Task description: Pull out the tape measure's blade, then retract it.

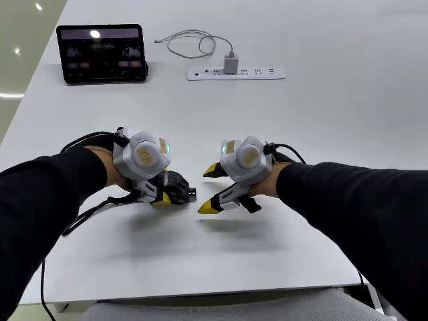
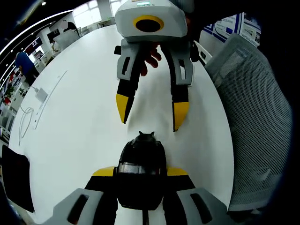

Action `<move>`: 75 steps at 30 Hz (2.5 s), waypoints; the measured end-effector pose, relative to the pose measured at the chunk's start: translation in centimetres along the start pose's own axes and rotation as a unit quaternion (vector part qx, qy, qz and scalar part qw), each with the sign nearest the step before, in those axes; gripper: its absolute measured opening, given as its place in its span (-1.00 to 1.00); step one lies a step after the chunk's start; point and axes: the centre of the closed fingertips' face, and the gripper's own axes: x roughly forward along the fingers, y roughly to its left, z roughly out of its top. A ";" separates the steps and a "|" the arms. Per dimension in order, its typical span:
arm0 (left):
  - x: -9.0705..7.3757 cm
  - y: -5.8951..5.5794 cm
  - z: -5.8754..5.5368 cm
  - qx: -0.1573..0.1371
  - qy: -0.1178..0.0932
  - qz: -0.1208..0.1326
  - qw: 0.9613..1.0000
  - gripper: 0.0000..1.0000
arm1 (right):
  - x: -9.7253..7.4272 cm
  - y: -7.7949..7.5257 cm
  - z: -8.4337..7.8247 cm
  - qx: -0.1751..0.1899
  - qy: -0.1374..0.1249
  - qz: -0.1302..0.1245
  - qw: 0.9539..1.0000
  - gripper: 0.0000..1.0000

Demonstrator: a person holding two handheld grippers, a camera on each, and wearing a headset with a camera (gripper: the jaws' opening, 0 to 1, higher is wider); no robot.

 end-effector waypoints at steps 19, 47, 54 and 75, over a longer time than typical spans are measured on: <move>0.3 0.0 0.1 -0.003 0.000 -0.004 1.000 -0.34 | 2.4 0.1 -0.1 -0.051 0.036 0.020 0.998 -0.76; -0.1 0.0 0.1 -0.015 -0.010 0.002 1.000 -0.34 | 1.5 -0.2 -1.2 -0.051 0.063 0.019 0.997 -0.78; -0.1 0.0 0.1 -0.020 -0.016 0.007 1.000 -0.34 | 2.0 0.0 -0.6 -0.065 0.071 0.017 0.995 -0.71; -0.1 0.1 0.0 -0.027 -0.024 0.004 0.999 -0.34 | 1.4 -0.4 -1.0 -0.028 0.061 0.012 0.998 -0.79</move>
